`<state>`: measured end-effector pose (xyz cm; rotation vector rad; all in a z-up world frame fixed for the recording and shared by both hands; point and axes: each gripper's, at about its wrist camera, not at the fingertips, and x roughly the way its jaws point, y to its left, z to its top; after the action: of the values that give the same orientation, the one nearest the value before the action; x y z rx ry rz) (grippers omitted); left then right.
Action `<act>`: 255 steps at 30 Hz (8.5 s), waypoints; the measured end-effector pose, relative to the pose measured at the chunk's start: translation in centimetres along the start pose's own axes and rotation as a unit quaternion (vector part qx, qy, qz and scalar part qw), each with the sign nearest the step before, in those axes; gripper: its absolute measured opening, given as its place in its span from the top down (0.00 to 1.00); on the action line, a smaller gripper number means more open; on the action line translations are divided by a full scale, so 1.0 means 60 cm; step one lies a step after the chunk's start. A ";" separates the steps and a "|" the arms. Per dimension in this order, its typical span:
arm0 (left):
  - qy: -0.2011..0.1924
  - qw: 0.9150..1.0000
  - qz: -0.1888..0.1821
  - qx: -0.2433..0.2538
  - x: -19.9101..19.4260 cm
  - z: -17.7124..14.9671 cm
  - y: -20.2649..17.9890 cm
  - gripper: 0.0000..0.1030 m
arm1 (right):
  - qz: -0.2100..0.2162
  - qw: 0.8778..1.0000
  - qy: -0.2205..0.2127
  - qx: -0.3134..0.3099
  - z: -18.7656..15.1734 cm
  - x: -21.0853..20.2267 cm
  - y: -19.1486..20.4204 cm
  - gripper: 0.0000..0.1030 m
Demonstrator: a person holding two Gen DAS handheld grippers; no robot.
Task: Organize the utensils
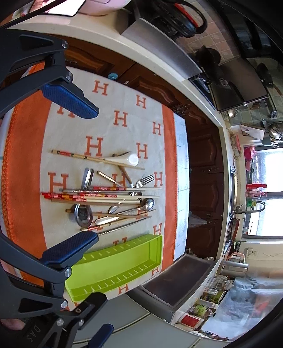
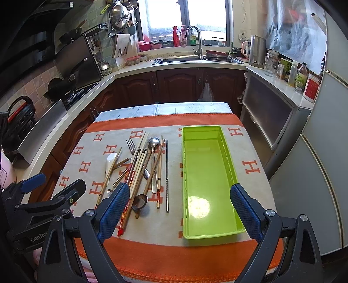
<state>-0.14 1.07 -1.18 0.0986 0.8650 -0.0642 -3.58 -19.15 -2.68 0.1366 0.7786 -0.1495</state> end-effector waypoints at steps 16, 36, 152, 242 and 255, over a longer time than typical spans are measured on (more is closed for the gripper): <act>0.033 0.997 -0.061 0.031 0.043 0.102 0.079 0.01 | 0.079 0.996 0.049 -0.010 0.113 0.059 0.046 0.19; 0.227 0.964 -0.135 -0.030 0.334 0.078 0.114 0.51 | 0.165 0.944 0.277 0.068 0.097 0.413 0.089 0.62; 0.264 0.935 -0.235 -0.005 0.302 0.039 -0.273 0.92 | 0.062 0.970 0.202 0.124 0.023 0.320 -0.228 0.73; 0.261 0.950 -0.169 -0.038 0.429 0.120 0.004 0.83 | 0.118 0.951 0.269 0.099 0.110 0.505 0.064 0.93; 0.270 0.950 -0.150 -0.037 0.455 0.124 -0.018 0.91 | 0.137 0.960 0.217 0.111 0.147 0.423 0.019 0.93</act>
<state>23.07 -1.27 -17.26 -0.0930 1.4254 -0.3000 20.53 -21.69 -14.36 0.4998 1.1701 0.0609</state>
